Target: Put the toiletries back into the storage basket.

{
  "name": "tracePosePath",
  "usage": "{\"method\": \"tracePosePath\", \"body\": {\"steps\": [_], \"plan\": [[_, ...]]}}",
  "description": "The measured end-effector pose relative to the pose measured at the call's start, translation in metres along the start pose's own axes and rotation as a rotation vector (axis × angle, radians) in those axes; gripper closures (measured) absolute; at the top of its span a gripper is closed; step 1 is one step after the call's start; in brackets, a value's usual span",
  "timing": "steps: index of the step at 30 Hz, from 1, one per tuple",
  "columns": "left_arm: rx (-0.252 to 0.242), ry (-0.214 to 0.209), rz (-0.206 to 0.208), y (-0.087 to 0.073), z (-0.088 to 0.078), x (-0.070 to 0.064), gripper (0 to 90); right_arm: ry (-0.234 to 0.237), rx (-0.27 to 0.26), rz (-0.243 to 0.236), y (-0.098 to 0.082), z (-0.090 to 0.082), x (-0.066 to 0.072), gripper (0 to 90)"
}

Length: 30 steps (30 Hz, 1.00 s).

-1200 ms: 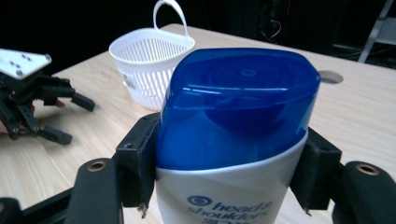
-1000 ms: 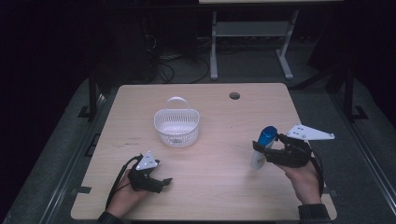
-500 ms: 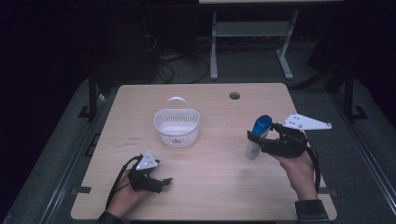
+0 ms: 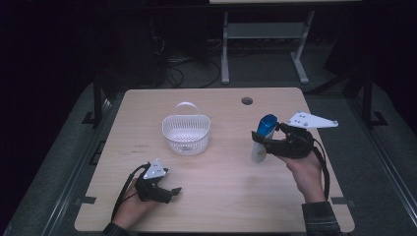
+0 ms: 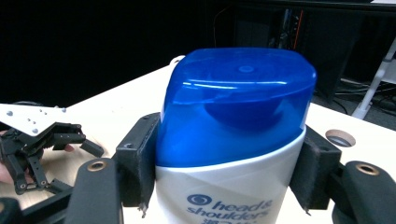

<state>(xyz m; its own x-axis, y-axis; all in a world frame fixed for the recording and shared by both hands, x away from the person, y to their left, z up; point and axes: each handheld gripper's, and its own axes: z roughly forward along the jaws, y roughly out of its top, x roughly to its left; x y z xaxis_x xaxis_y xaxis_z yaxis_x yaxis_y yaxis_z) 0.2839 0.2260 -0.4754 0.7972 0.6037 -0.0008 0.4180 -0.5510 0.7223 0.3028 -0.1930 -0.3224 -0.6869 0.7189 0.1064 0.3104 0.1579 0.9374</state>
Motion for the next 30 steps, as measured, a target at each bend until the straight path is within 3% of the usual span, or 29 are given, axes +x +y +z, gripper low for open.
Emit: {"method": "tracePosePath", "body": {"steps": [14,30], "plan": [[-0.001,-0.001,0.001,0.000,0.000,0.000,12.8,0.034,-0.006,0.008,0.017,0.023,0.001,34.6],[-0.003,-0.002,0.003,0.000,0.001,0.000,12.8,0.057,0.001,-0.016,0.038,0.051,0.010,34.6]]}}
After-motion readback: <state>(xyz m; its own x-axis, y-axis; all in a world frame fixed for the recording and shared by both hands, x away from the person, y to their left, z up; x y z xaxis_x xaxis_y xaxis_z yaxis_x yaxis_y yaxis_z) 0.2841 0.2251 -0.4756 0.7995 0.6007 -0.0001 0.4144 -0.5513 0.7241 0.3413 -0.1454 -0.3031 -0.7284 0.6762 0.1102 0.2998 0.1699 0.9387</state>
